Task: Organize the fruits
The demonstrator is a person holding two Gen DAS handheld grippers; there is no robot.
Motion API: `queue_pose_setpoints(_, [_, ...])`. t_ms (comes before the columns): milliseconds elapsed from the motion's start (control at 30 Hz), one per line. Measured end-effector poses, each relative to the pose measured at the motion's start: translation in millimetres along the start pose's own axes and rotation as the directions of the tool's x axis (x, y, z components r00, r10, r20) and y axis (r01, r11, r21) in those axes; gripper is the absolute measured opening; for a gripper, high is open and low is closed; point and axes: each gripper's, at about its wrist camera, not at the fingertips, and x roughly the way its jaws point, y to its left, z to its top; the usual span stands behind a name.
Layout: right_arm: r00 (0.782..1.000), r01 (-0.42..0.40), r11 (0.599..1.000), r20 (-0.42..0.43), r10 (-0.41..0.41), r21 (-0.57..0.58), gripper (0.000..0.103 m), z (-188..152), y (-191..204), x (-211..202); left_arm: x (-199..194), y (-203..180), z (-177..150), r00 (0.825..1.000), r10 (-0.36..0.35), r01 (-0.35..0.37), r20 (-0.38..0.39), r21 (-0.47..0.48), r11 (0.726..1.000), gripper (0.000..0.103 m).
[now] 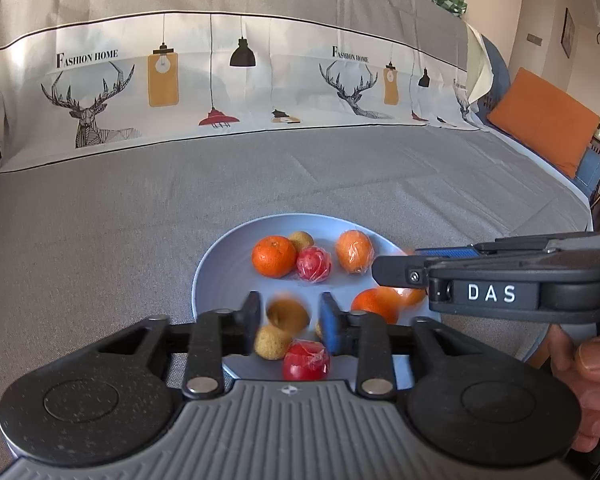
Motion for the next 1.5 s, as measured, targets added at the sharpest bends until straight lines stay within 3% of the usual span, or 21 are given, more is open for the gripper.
queue_pose_setpoints(133, [1.0,0.019,1.0,-0.003,-0.019,0.01,0.052,-0.1,-2.9,0.8,-2.7,2.1,1.2,1.0,0.014,-0.014,0.014,-0.005,1.0,0.048])
queue_pose_setpoints(300, [0.999,0.04,0.999,-0.009,-0.04,0.028,0.067,-2.0,-7.0,-3.3,-13.0,1.9,0.8,0.998,0.042,-0.042,0.038,-0.008,0.999,0.075])
queue_pose_setpoints(467, [0.998,0.063,0.997,-0.001,-0.063,0.04,0.086,-2.2,-6.5,-18.2,-28.1,1.5,1.5,0.996,0.065,-0.064,0.052,-0.026,0.998,0.087])
queue_pose_setpoints(600, [0.994,0.109,0.992,-0.011,-0.109,0.07,0.099,-1.0,-8.1,-34.5,-41.9,-3.3,0.7,0.994,0.104,-0.104,0.022,-0.03,0.994,0.102])
queue_pose_setpoints(667, [0.994,0.111,0.991,-0.002,-0.112,0.078,0.102,-3.0,-6.7,-44.8,-48.6,-5.6,-2.7,0.992,0.127,-0.128,-0.025,-0.062,0.99,0.102])
queue_pose_setpoints(833, [0.992,0.13,0.992,-0.001,-0.13,-0.002,0.102,-9.5,8.0,-54.7,-56.6,-8.3,-14.0,0.974,0.157,-0.18,-0.16,-0.142,0.973,0.102])
queue_pose_setpoints(1033, [0.986,0.154,0.987,-0.053,-0.156,-0.041,0.102,-11.9,13.0,-34.7,-42.3,6.6,-17.1,0.964,0.203,-0.228,-0.172,-0.144,0.963,0.102])
queue_pose_setpoints(1133, [0.985,0.16,0.987,-0.064,-0.161,-0.022,0.102,-11.4,10.4,-27.4,-32.4,15.2,-17.3,0.961,0.192,-0.228,-0.199,-0.181,0.957,0.102])
queue_pose_setpoints(1500, [0.98,0.181,0.983,-0.089,-0.18,0.004,0.102,-12.8,4.5,-18.5,-26.9,15.4,-16.6,0.961,0.187,-0.225,-0.205,-0.181,0.957,0.102])
